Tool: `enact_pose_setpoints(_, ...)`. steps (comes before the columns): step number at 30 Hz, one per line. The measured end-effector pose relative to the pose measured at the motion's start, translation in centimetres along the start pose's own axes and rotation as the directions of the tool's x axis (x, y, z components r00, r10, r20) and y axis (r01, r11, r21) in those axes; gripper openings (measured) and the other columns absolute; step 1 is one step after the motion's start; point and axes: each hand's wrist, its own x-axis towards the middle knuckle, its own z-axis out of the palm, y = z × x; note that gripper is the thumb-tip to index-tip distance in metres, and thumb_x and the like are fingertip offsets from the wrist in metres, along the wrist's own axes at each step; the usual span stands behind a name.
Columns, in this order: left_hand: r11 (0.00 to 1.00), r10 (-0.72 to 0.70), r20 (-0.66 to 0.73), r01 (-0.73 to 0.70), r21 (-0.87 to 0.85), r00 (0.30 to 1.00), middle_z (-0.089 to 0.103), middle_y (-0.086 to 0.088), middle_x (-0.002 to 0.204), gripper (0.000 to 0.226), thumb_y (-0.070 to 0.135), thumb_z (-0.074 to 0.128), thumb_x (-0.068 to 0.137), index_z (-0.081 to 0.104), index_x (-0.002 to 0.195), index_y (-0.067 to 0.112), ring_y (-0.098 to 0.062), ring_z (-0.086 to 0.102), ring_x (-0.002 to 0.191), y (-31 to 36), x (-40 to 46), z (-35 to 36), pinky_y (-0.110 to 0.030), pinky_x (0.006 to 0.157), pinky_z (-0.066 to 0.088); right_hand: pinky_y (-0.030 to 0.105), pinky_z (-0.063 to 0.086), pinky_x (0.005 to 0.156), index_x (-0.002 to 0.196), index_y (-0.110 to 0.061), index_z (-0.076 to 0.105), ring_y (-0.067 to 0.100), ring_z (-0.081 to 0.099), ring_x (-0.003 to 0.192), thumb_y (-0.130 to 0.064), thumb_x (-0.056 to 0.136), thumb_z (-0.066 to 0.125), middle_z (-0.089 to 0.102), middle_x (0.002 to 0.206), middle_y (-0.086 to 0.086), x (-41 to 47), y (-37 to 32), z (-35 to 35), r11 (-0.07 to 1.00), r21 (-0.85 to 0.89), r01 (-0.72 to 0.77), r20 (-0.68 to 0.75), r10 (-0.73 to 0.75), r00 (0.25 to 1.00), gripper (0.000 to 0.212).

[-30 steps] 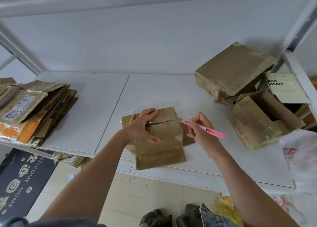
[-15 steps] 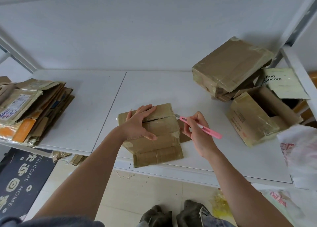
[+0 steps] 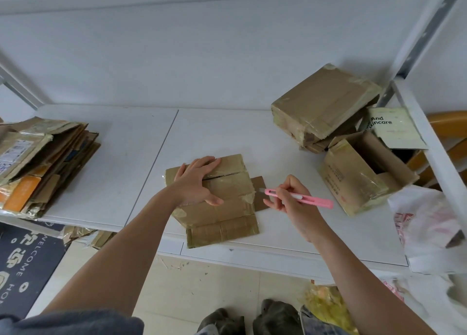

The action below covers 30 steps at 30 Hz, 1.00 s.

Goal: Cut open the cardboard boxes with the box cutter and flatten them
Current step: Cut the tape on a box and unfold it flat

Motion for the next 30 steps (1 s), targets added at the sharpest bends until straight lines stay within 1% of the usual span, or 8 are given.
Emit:
enact_pose_setpoints(3, 0.992, -0.043, -0.027, 0.046, 0.114, 0.999, 0.019, 0.014, 0.153, 0.113, 0.059, 0.081, 0.064, 0.017, 0.155, 0.038, -0.013, 0.014, 0.143, 0.2, 0.0, -0.6, -0.045, 0.122, 0.007, 0.040, 0.059, 0.067, 0.090, -0.006, 0.041, 0.021, 0.064, 0.073, -0.009, 0.100, 0.052, 0.056, 0.079, 0.013, 0.6, 0.1, -0.9, 0.936, -0.342, 0.087, -0.149, -0.145, 0.978, 0.015)
enact_pose_setpoints(7, 0.927, -0.324, -0.231, 0.356, 0.117, 0.918, 0.031, -0.005, 0.135, 0.102, 0.080, 0.065, 0.061, 0.030, 0.144, 0.031, -0.028, 0.030, 0.129, 0.2, -0.8, -1.0, -0.050, 0.102, 0.037, 0.038, 0.048, 0.065, 0.089, -0.012, 0.050, 0.025, 0.056, 0.082, -0.003, 0.090, 0.052, 0.055, 0.078, 0.003, 1.3, 1.9, -2.6, 0.444, -0.896, 0.021, -0.050, -0.148, 0.988, 0.009)
enact_pose_setpoints(10, 0.845, -0.521, -0.326, 0.531, -0.065, 0.789, 0.037, -0.013, 0.131, 0.092, 0.080, 0.065, 0.065, 0.042, 0.136, 0.025, -0.035, 0.035, 0.127, -0.6, -1.5, -1.3, -0.051, 0.100, 0.037, 0.033, 0.049, 0.077, 0.096, -0.015, 0.056, 0.023, 0.050, 0.103, 0.005, 0.084, 0.045, 0.056, 0.083, -0.003, 1.3, 3.1, -2.9, 0.286, -0.948, -0.138, -0.119, 0.083, 0.989, 0.026)
enact_pose_setpoints(15, 0.850, -0.517, -0.318, 0.433, -0.302, 0.795, 0.044, -0.012, 0.143, 0.069, 0.049, 0.063, 0.089, 0.042, 0.147, 0.018, -0.032, 0.048, 0.127, -3.4, -2.8, -2.6, -0.043, 0.103, 0.040, 0.036, 0.047, 0.091, 0.132, -0.016, 0.048, 0.025, 0.042, 0.125, -0.011, 0.093, 0.056, 0.049, 0.130, 0.005, 2.0, 3.0, -1.7, 0.214, -0.950, -0.226, -0.179, 0.217, 0.959, 0.040)
enact_pose_setpoints(18, 0.811, -0.557, -0.274, 0.444, -0.381, 0.784, 0.052, -0.011, 0.141, 0.061, 0.040, 0.066, 0.090, 0.048, 0.141, 0.010, -0.030, 0.050, 0.127, -4.6, -3.7, -3.3, -0.042, 0.105, 0.043, 0.037, 0.049, 0.091, 0.122, -0.017, 0.045, 0.026, 0.044, 0.121, -0.034, 0.076, 0.081, 0.048, 0.125, 0.002, 2.9, 1.0, 0.9, 0.049, -0.970, -0.239, -0.219, 0.261, 0.940, 0.061)
enact_pose_setpoints(20, 0.796, -0.549, -0.193, 0.438, -0.417, 0.813, 0.059, -0.013, 0.131, 0.056, 0.039, 0.066, 0.091, 0.055, 0.134, 0.005, -0.031, 0.057, 0.118, -5.1, -4.1, -3.4, -0.046, 0.101, 0.047, 0.037, 0.051, 0.090, 0.127, -0.016, 0.047, 0.026, 0.048, 0.119, -0.027, 0.084, 0.074, 0.052, 0.125, 0.004, 3.5, 0.1, 3.6, 0.156, -0.975, -0.158, -0.134, 0.151, 0.979, 0.052)
enact_pose_setpoints(24, 0.767, -0.507, -0.080, 0.406, -0.497, 0.858, 0.064, -0.012, 0.121, 0.056, 0.042, 0.065, 0.091, 0.056, 0.133, 0.006, -0.028, 0.064, 0.106, -5.6, -4.9, -3.4, -0.046, 0.094, 0.054, 0.035, 0.048, 0.094, 0.142, -0.011, 0.046, 0.029, 0.059, 0.113, -0.014, 0.099, 0.049, 0.062, 0.121, 0.015, 4.1, -2.1, 10.4, 0.633, -0.774, 0.022, 0.081, 0.064, 0.995, 0.043)
enact_pose_setpoints(30, 0.770, -0.472, -0.039, 0.390, -0.505, 0.881, 0.066, -0.009, 0.116, 0.055, 0.047, 0.067, 0.088, 0.057, 0.129, 0.011, -0.026, 0.068, 0.098, -6.7, -5.6, -3.1, -0.045, 0.084, 0.059, 0.043, 0.048, 0.090, 0.149, 0.000, 0.030, 0.024, 0.061, 0.086, -0.029, 0.103, 0.041, 0.060, 0.089, 0.004, 5.6, -3.2, 16.6, 0.573, -0.819, 0.047, 0.119, 0.089, 0.989, 0.055)
